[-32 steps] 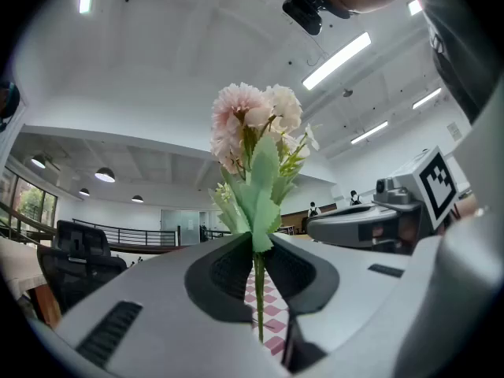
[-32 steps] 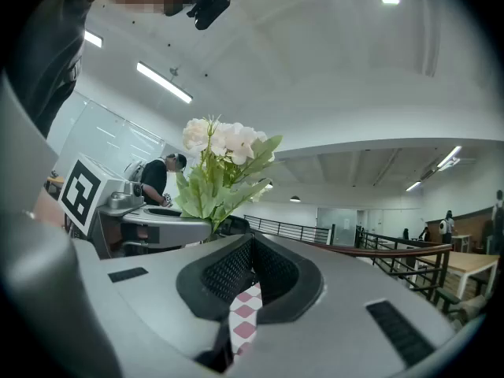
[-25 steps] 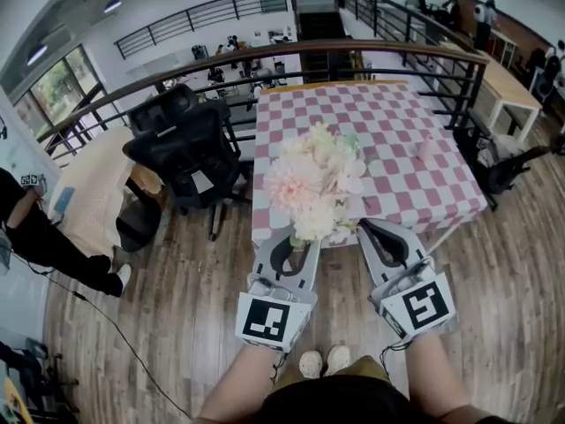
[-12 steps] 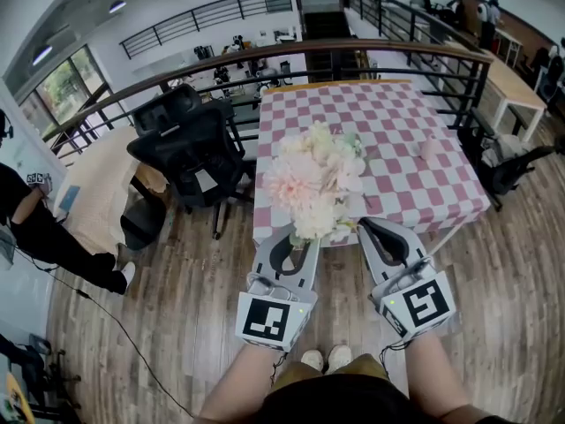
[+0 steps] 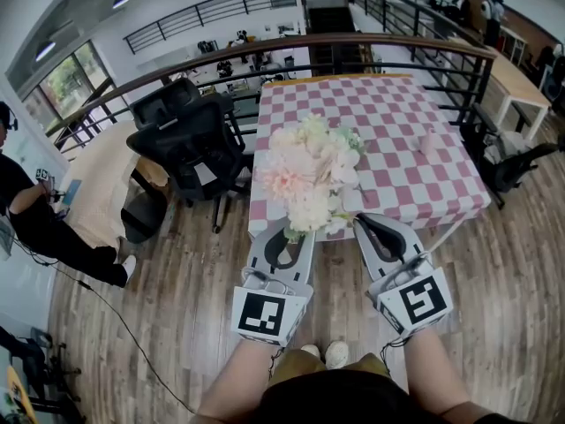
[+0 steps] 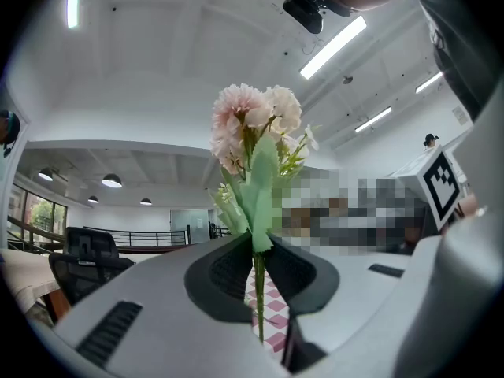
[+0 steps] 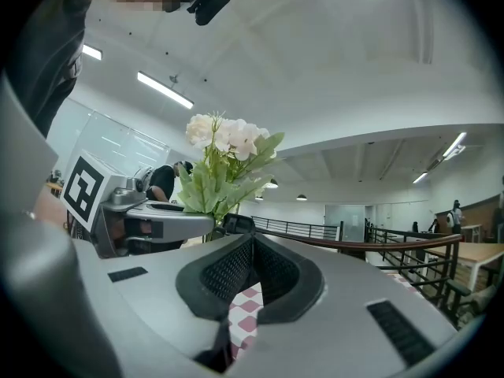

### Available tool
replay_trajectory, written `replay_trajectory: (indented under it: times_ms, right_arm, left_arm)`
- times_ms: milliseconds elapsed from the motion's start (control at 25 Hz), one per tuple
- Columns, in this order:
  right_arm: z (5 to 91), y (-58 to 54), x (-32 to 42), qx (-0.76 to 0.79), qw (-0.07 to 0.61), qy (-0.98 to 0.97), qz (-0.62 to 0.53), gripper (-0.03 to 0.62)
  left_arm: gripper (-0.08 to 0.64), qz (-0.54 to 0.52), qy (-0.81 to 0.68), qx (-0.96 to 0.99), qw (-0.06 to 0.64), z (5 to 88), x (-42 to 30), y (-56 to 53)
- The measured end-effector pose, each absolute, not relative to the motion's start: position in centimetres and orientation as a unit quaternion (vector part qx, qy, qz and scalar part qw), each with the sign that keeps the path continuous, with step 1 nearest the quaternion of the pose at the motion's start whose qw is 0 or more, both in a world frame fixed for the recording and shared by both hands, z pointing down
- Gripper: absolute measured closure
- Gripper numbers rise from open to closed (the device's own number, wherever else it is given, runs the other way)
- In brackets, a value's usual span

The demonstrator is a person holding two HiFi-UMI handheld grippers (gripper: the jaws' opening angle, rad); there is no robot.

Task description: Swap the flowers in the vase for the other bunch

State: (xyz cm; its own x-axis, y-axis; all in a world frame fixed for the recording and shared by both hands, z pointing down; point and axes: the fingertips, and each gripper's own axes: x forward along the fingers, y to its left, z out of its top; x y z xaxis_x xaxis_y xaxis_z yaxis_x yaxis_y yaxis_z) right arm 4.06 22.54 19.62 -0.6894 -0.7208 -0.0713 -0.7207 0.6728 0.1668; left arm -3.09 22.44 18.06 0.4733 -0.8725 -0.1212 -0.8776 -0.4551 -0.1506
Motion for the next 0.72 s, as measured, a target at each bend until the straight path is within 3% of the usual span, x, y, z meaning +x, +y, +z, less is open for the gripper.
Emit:
replay_trajectory:
  times_ms: [720]
  right_arm:
    - [20.1, 22.2, 4.9, 0.392, -0.013, -0.915, -0.098, 0.557]
  left_arm:
    - [0.509, 0.001, 0.518, -0.848, 0.114, 18.4, -2.2, 21.5]
